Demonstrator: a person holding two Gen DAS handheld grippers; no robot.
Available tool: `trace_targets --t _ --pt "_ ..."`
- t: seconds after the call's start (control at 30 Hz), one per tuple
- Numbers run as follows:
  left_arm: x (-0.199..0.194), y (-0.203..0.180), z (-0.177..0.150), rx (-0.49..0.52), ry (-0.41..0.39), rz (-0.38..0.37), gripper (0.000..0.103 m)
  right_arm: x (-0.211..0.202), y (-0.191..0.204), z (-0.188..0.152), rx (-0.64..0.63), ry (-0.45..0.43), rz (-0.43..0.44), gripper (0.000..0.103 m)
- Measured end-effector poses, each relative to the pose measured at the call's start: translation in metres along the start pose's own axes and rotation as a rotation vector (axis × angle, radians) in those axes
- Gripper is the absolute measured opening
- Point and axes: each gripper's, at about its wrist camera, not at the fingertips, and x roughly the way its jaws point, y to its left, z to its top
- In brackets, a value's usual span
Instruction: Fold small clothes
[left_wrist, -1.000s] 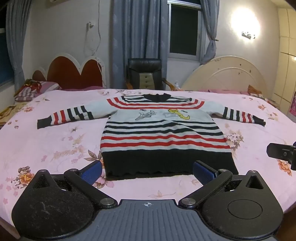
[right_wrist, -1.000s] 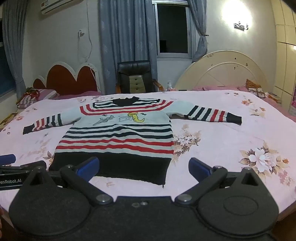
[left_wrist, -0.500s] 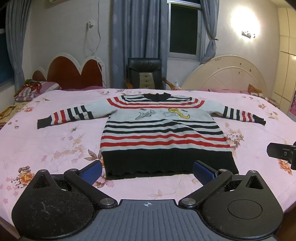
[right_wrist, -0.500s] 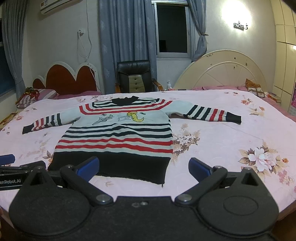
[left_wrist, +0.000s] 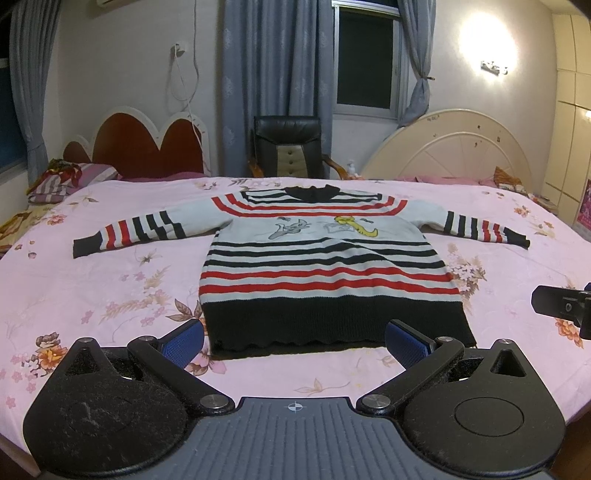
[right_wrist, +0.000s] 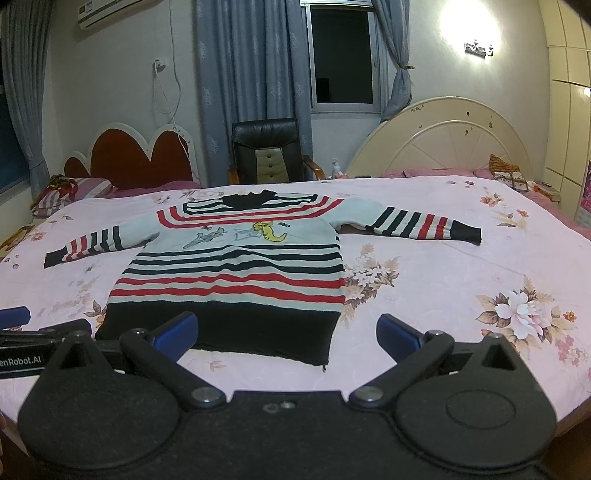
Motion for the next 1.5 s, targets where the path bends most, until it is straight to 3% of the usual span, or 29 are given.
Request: trace_targets --t 1.5 --pt "0.005 0.010 -0.002 -0.005 0.012 0.003 0.103 0.007 0.014 0.000 -0.008 0.011 0.004 0.102"
